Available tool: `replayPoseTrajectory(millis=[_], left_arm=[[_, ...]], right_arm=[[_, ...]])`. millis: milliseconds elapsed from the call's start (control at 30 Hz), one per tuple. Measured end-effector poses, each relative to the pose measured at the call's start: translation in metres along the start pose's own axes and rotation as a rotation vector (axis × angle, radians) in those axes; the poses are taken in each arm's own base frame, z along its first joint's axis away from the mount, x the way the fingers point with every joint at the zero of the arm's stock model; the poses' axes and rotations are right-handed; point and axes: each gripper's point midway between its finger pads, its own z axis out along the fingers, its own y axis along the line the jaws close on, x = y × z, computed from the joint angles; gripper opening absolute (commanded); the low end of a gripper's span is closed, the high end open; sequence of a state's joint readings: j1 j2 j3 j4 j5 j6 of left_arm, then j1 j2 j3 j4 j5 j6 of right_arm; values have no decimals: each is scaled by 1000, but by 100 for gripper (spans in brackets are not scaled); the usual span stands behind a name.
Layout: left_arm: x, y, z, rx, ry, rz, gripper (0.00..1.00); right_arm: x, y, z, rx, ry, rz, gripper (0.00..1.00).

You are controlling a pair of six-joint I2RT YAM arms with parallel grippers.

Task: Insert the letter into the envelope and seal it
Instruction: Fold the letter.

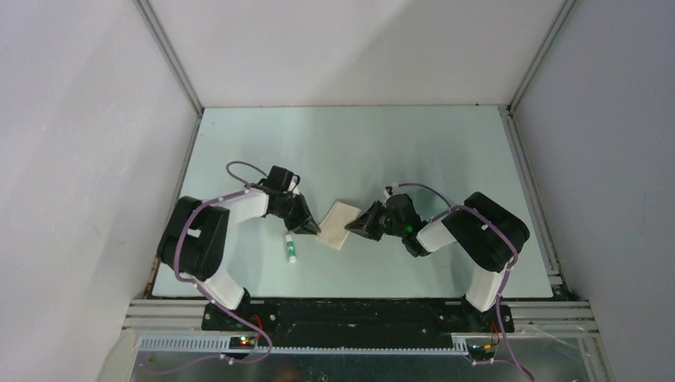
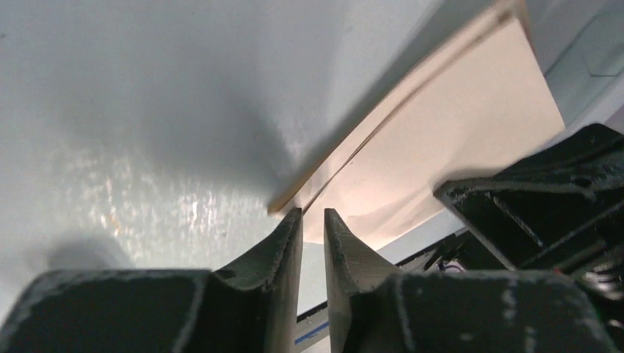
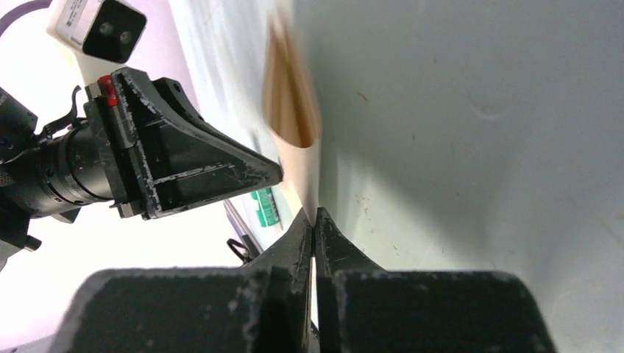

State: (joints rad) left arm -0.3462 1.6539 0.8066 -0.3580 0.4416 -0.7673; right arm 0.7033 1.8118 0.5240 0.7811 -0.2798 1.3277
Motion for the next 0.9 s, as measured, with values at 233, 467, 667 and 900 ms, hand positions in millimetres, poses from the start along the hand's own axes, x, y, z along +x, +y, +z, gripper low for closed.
replayPoseTrajectory(millis=[233, 467, 667, 900], left_arm=[[-13, -38, -64, 154, -127, 157, 90], [0, -89, -122, 395, -221, 379, 100], [16, -117, -147, 560, -213, 499, 100], [34, -143, -171, 741, -190, 631, 100]], right_arm=[[-17, 41, -24, -135, 112, -167, 0], [-23, 120, -86, -356, 159, -459, 0], [-16, 144, -119, -462, 210, -566, 0], [0, 151, -131, -532, 314, -556, 0]])
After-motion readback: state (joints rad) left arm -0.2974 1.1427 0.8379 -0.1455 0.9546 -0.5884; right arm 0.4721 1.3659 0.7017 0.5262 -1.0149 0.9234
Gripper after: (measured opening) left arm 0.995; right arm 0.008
